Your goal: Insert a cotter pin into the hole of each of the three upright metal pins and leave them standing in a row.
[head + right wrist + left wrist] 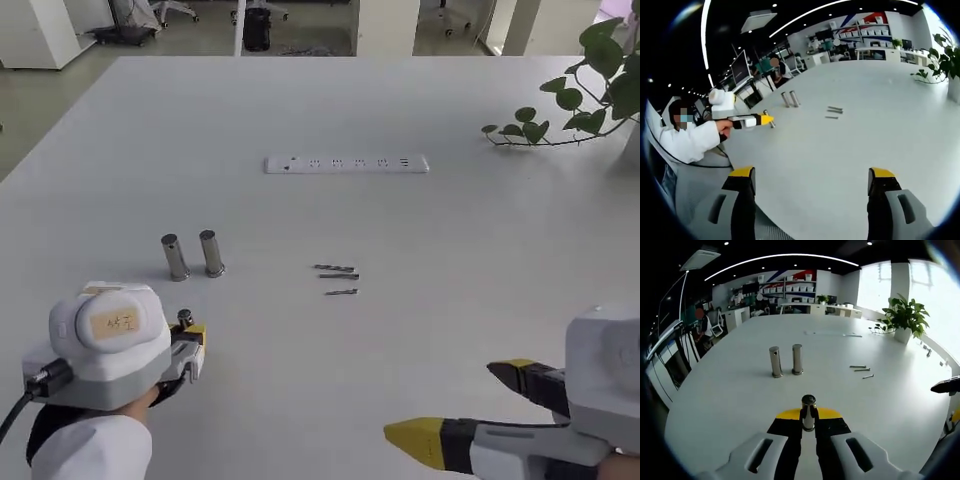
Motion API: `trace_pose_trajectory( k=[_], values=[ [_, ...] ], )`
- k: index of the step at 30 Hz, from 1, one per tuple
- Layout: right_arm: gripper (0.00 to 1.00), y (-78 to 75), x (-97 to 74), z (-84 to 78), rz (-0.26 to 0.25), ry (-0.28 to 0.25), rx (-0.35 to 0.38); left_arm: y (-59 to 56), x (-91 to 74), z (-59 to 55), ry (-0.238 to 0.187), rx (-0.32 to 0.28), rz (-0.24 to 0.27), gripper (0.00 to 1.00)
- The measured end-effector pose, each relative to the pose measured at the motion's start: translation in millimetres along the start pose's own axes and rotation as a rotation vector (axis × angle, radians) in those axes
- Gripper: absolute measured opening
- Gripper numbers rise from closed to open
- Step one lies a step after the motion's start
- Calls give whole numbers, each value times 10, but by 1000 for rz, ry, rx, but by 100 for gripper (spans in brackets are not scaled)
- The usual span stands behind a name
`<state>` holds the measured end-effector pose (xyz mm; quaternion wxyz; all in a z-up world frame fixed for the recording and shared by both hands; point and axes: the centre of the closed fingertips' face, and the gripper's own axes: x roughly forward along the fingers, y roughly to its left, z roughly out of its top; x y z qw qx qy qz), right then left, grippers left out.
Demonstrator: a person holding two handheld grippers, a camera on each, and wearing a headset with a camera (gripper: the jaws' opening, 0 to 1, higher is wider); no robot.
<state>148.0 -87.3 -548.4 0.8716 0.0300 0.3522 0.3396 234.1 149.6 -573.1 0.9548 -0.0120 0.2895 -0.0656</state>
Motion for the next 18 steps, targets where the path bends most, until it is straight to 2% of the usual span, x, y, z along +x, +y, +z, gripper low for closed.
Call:
trace_pose_trajectory(
  k=[2, 5, 8, 11, 13, 18],
  values=[
    [91, -22, -4, -2, 1, 0, 0, -21, -3, -23, 0, -30, -1, 7],
    [91, -58, 7, -15, 1, 2, 2, -66, -22, -29, -6, -8, 5, 7],
    [91, -67, 15, -35, 5, 2, 8, -85, -25, -10, -24, -51, 11, 7],
    [91, -90, 28, -64, 11, 12, 14, -126, -13, -6, -24, -15, 6, 7],
    [91, -104, 29, -75, 14, 15, 16, -144, -3, -33, -14, -40, 3, 7],
    [90, -107, 25, -98, 30, 31, 4, -182, 18, -110, -3, -13, -3, 7]
  ],
)
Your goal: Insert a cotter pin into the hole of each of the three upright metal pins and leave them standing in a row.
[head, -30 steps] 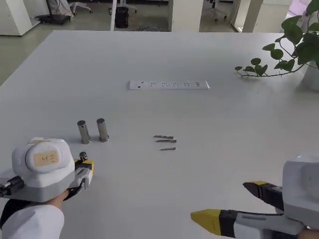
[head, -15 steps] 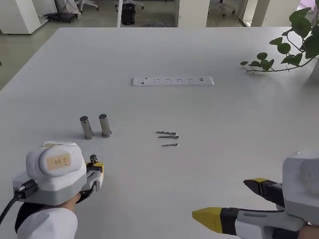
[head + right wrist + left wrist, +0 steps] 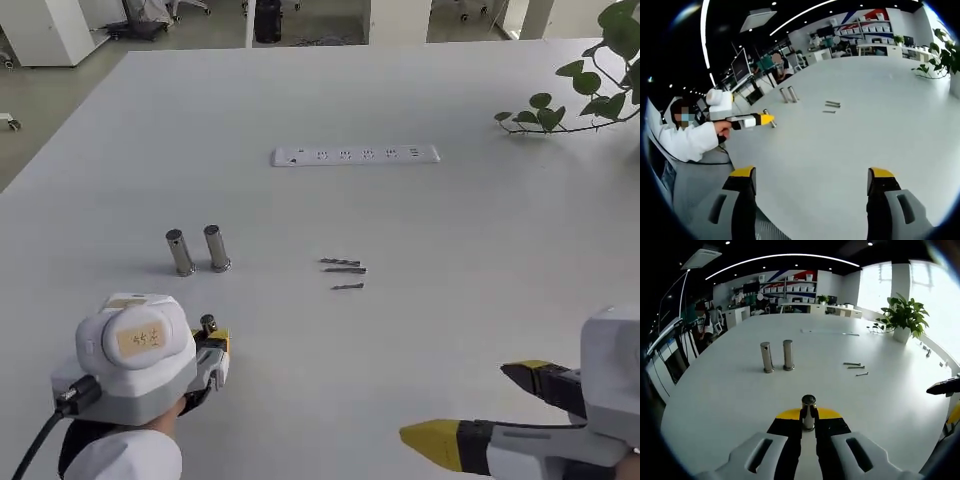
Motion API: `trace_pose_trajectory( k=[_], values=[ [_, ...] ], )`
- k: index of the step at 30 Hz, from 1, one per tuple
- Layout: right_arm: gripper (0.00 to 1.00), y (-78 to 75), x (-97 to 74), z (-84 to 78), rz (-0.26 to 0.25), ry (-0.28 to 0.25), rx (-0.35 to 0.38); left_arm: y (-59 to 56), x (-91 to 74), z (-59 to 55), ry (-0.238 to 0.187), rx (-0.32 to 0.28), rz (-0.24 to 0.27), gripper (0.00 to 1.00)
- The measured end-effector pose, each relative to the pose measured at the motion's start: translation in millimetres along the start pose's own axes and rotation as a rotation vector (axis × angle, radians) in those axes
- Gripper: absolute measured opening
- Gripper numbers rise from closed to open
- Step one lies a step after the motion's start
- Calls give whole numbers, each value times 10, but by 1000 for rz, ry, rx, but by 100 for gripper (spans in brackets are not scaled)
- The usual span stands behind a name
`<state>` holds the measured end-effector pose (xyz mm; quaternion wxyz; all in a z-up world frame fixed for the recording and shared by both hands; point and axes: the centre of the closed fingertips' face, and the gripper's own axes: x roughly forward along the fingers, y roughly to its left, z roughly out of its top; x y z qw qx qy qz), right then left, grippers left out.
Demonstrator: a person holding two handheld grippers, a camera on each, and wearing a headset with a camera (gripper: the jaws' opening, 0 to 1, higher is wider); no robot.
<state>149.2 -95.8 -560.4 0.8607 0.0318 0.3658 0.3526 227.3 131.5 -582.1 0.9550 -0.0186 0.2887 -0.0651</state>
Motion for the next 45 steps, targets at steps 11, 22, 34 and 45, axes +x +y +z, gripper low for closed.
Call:
trace_pose_trajectory(
  k=[11, 22, 34, 45],
  values=[
    [89, 22, 25, -9, 15, 2, 1, -65, -25, -4, -27, 47, -26, 7],
    [89, 45, 10, -50, 4, 7, 5, -200, -44, -50, -7, 146, -112, 15],
    [88, 94, 17, -47, 1, 11, -2, -261, -91, -52, 25, 165, -190, 50],
    [88, 136, -42, 28, -4, -7, -4, -296, -440, 263, -62, 111, -356, 79]
  ],
)
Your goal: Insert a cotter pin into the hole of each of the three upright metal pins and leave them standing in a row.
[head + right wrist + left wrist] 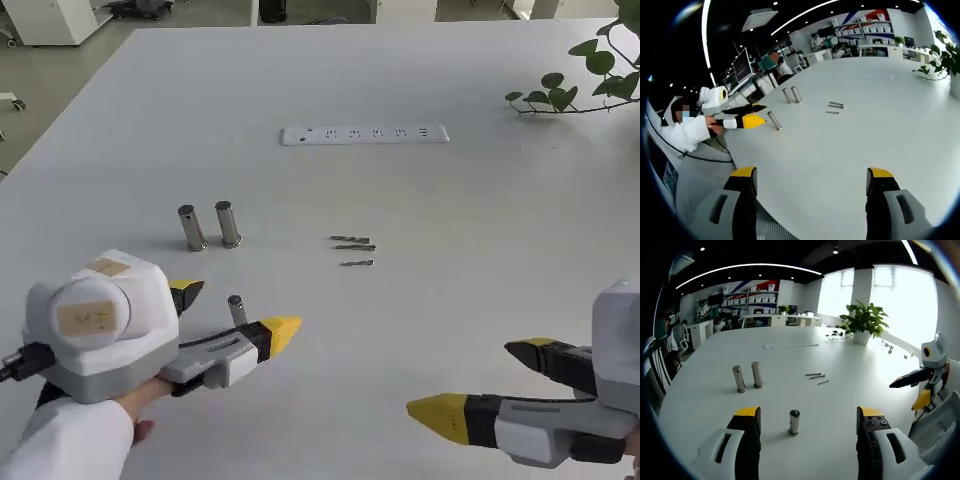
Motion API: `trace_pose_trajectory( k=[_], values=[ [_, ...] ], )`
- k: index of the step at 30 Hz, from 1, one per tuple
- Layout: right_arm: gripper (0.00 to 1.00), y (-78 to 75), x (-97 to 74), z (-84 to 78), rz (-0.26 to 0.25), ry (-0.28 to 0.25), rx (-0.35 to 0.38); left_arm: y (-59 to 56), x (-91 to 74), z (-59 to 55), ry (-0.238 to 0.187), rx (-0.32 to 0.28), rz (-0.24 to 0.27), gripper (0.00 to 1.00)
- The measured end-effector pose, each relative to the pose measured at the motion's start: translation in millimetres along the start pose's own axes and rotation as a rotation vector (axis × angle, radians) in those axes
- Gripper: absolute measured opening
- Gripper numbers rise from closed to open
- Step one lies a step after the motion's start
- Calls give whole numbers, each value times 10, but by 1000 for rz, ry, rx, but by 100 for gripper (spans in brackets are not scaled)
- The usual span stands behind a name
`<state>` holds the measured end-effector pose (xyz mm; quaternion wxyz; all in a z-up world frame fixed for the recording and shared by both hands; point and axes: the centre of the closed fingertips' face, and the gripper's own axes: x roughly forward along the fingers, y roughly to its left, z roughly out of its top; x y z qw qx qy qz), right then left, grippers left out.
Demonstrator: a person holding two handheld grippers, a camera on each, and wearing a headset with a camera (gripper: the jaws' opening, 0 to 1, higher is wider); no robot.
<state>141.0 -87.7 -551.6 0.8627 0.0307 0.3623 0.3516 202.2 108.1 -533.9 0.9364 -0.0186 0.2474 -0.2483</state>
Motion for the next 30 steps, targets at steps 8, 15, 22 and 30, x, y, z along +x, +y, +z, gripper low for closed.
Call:
trace_pose_trajectory(
  k=[8, 15, 22, 30],
  values=[
    [88, 24, -28, 17, -11, -3, -3, 131, -207, -160, 81, 15, -40, 86],
    [88, 51, -37, 23, -22, 7, -8, 31, -367, -227, 127, 1, -124, 99],
    [88, 98, -42, 37, -29, 18, -19, -34, -440, -295, 153, 15, -188, 99],
    [90, 90, -56, 96, -45, 2, -22, -18, -488, -395, 176, -14, -240, 99]
  ],
)
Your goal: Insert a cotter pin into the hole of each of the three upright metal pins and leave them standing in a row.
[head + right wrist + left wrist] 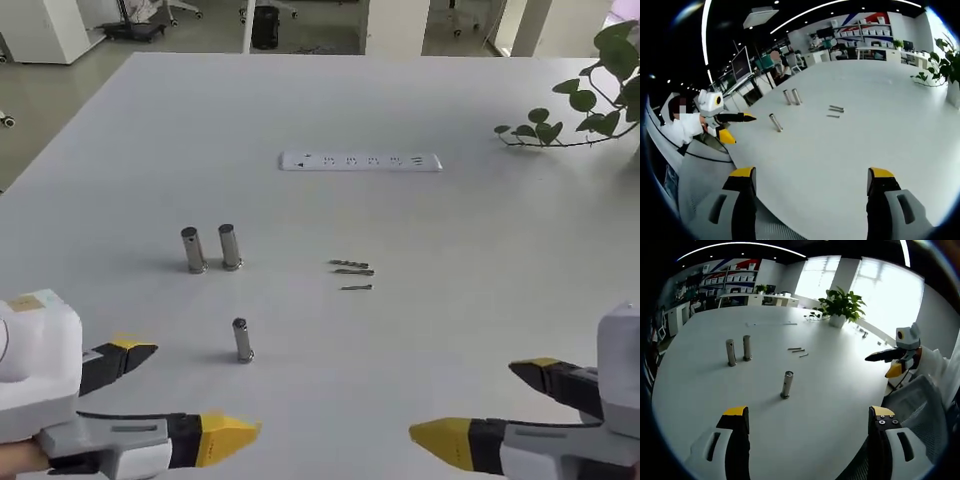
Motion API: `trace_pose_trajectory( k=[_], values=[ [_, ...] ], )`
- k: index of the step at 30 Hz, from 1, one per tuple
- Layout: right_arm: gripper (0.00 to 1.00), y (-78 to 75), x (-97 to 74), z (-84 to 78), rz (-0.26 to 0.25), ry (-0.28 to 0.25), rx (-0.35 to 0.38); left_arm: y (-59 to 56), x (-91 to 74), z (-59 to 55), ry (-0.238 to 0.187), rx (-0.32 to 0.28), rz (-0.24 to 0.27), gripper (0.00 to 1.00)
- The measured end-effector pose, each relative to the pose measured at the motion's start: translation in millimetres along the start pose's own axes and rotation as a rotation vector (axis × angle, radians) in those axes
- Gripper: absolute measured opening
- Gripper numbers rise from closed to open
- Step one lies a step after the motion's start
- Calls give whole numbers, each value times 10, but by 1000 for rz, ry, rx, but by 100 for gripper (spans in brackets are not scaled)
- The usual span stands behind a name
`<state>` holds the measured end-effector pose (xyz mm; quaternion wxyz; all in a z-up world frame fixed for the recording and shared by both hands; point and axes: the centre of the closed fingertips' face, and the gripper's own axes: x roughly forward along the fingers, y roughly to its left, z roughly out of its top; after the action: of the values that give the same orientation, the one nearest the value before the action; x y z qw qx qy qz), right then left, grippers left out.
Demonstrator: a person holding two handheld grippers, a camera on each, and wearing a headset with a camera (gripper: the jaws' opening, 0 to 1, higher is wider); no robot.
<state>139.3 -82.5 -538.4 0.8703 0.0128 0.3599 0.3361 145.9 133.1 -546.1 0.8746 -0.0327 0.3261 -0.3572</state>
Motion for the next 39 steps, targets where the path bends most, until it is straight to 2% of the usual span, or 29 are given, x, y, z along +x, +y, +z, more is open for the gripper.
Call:
trace_pose_trajectory(
  k=[3, 4, 6, 10, 12, 14, 17, 21, 26, 29, 32, 35, 39],
  values=[
    [92, -11, -10, 17, -9, -3, 5, 33, -23, -9, 7, 4, 22, 99],
    [94, -33, -14, 21, -23, -3, 13, 49, -36, 28, -13, -2, 31, 99],
    [96, -47, -16, 30, -28, -3, 10, 49, -52, 60, -28, -9, 25, 99],
    [97, -62, -22, 55, -31, 0, 11, 33, -72, 84, -29, 6, 26, 99],
    [98, -71, -18, 77, -35, 0, 9, 6, -78, 86, -36, -5, 9, 99],
    [98, -79, -11, 99, -34, 1, 5, -74, -77, 69, -48, -66, -44, 99],
    [98, -93, 5, 129, -30, -1, -1, -77, -85, 27, -33, -57, -52, 99],
    [98, -83, 32, 93, -4, 55, -54, -45, -104, 6, -23, -41, -35, 99],
    [96, -75, 56, 182, 14, 64, -88, -3, -144, 56, -41, -37, -17, 99],
    [94, -85, 70, 261, 32, 79, -136, 2, -164, 90, -47, -25, -17, 99],
    [90, -142, 76, 348, 32, 111, -203, 10, -178, 112, -52, -17, -11, 99],
    [87, -159, 85, 448, 53, 136, -247, 11, -191, 119, -58, -17, -5, 99],
    [86, -191, 98, 542, 92, 198, -371, -16, -204, 118, -65, -24, -6, 99]
  ],
)
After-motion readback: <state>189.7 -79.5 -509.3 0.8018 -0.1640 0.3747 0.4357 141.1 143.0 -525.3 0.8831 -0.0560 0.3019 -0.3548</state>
